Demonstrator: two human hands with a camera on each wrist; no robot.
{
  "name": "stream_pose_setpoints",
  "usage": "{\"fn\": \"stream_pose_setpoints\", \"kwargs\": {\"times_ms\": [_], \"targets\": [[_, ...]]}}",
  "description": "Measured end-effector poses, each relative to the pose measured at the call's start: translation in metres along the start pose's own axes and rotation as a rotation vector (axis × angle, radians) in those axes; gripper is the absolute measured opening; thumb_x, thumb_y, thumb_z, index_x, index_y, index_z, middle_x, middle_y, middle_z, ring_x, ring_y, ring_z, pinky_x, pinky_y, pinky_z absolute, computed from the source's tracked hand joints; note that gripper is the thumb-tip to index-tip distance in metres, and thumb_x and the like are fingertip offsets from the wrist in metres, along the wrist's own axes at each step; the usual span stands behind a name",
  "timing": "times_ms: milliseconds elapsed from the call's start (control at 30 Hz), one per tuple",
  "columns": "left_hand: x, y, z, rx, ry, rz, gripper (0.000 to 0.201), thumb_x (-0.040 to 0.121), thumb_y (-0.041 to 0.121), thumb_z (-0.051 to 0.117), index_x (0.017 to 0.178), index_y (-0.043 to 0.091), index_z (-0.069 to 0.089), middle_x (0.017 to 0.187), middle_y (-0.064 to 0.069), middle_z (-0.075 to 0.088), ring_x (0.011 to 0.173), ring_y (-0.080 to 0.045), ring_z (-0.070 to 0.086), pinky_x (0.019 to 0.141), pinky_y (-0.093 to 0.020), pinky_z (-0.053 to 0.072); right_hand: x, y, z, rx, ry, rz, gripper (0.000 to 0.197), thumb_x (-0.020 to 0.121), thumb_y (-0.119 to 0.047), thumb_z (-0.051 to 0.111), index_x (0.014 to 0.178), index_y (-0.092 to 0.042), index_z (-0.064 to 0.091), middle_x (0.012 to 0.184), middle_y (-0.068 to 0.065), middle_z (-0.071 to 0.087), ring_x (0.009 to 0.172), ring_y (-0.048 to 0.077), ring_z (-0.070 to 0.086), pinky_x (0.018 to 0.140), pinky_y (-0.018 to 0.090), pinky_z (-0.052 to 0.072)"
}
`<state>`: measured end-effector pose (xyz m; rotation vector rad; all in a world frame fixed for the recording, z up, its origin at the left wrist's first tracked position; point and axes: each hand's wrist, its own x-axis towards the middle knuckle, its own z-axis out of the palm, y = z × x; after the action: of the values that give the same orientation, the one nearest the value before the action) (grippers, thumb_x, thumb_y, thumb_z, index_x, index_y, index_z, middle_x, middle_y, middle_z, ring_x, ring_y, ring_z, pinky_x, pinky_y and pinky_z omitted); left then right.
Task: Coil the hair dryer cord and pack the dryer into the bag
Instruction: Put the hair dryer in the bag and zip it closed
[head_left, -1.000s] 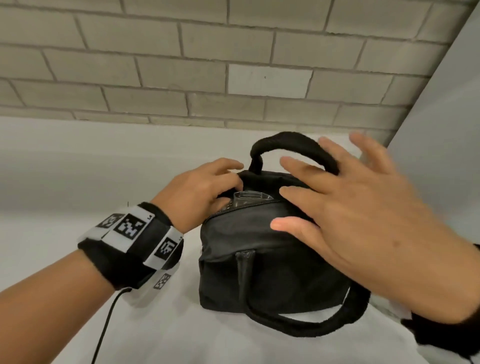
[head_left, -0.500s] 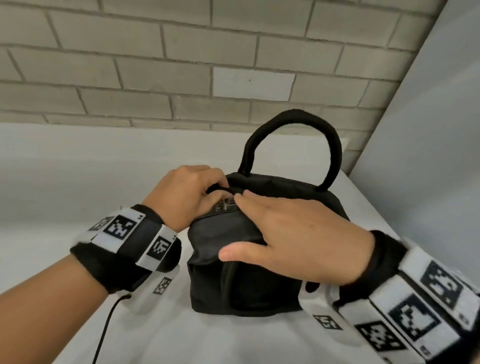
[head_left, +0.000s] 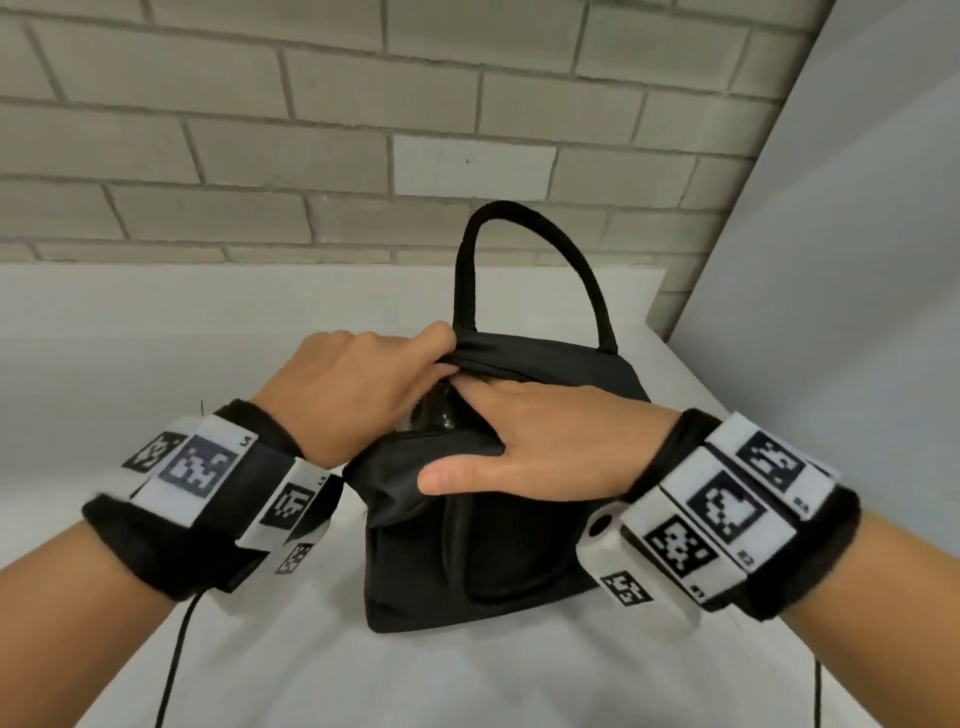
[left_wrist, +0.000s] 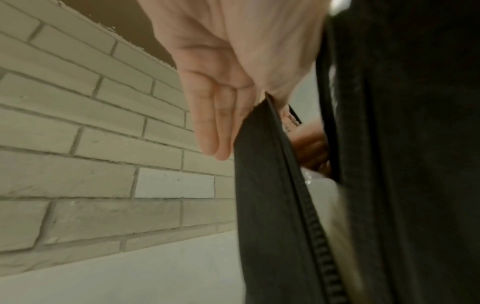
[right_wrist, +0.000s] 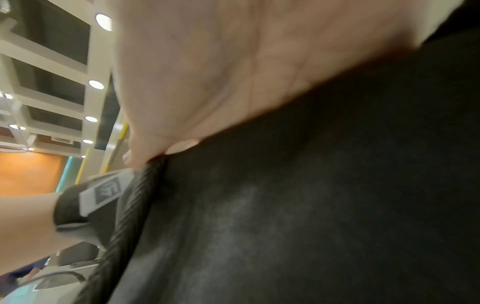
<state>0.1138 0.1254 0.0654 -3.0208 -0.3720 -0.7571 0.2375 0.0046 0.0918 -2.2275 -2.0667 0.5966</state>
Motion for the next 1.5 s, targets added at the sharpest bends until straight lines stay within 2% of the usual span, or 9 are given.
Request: {"fn": "stream_pose_setpoints", "kwargs": {"times_ms": [200,400,500,633,733,867,1133,1367,1500], "targets": [[-0.001,-0.019,-0.002,-0.244,-0.082,-0.018,0.009,0.084,0.041,0.04,0.082,0.033,0.039,0.099,0.001,0.065,0.079,-0.012,0.054,0.054,-0.028,0.046,0.02,-0.007,0.003,0.041,0.071,-0.004,0.068,0.076,-0.07,0.038,0.133,-0.035,0.029,0.136,-0.007,0.044,0.12,0.014,0.044,0.09,0.028,0.035],[0.005,-0.009,0.017,-0.639,-0.163,-0.482,0.081,0.069,0.024,0.076,0.131,0.026,0.024,0.095,0.004,0.057,0.087,-0.015,0.059,0.078,-0.019,0.045,-0.004,0.002,-0.027,0.01,-0.045,-0.01,0.078,0.065,-0.078,0.026,0.126,-0.032,0.045,0.12,-0.012,0.055,0.11,0.009,0.049,0.092,0.026,0.038],[0.012,-0.008,0.022,-0.552,-0.117,-0.558,0.074,0.068,0.031,0.076,0.13,0.02,0.038,0.113,-0.005,0.058,0.099,-0.016,0.053,0.088,-0.027,0.041,-0.011,0.02,-0.045,0.107,-0.155,0.095,0.08,0.064,-0.071,0.019,0.128,-0.033,0.046,0.135,-0.012,0.049,0.119,0.006,0.044,0.101,0.023,0.028],[0.022,-0.01,0.026,-0.582,-0.142,-0.611,0.056,0.07,0.022,0.076,0.117,0.012,0.049,0.112,-0.01,0.059,0.098,-0.02,0.054,0.085,-0.028,0.041,-0.008,0.046,-0.038,0.11,-0.253,0.213,0.066,0.076,-0.065,0.029,0.124,-0.025,0.049,0.13,-0.006,0.052,0.116,0.011,0.049,0.101,0.023,0.035],[0.026,-0.012,0.025,-0.537,-0.117,-0.602,0.039,0.071,0.017,0.074,0.101,0.014,0.05,0.1,-0.009,0.057,0.092,-0.023,0.054,0.075,-0.028,0.04,-0.016,0.064,-0.038,0.221,-0.094,0.192,0.044,0.07,-0.051,0.061,0.101,-0.021,0.058,0.101,-0.005,0.064,0.09,0.009,0.06,0.072,0.014,0.048],[0.031,-0.018,0.024,-0.39,-0.101,-0.534,0.033,0.068,0.017,0.077,0.083,0.015,0.048,0.089,-0.008,0.051,0.083,-0.022,0.049,0.067,-0.025,0.033,-0.034,0.083,-0.04,0.486,0.084,0.035,0.025,0.064,-0.014,0.079,0.077,-0.017,0.057,0.077,-0.002,0.065,0.078,0.017,0.061,0.071,0.023,0.049],[0.026,-0.021,0.014,-0.331,-0.09,-0.376,0.034,0.072,0.015,0.072,0.104,0.014,0.061,0.094,-0.003,0.046,0.074,-0.01,0.05,0.067,-0.017,0.036,-0.038,0.117,-0.033,0.744,0.197,-0.033,0.018,0.073,-0.027,0.071,0.087,-0.018,0.066,0.08,-0.013,0.072,0.079,0.0,0.064,0.073,0.009,0.047],[-0.043,-0.019,0.009,-0.896,0.121,-0.849,0.03,0.069,0.031,0.068,0.096,0.036,0.056,0.1,0.009,0.058,0.088,-0.012,0.057,0.078,-0.027,0.046,-0.033,0.152,0.002,0.77,0.315,0.224,0.021,0.092,-0.013,0.043,0.1,-0.023,0.06,0.102,0.001,0.064,0.091,0.015,0.059,0.091,0.031,0.045],[-0.074,-0.005,0.04,-1.044,-0.091,-1.134,0.021,0.088,0.028,0.053,0.106,0.02,0.059,0.108,-0.003,0.062,0.1,-0.021,0.059,0.08,-0.035,0.05,-0.031,0.158,0.022,0.948,0.239,0.295,0.027,0.094,-0.014,0.039,0.114,-0.019,0.057,0.101,0.001,0.066,0.089,0.018,0.063,0.084,0.03,0.052]]}}
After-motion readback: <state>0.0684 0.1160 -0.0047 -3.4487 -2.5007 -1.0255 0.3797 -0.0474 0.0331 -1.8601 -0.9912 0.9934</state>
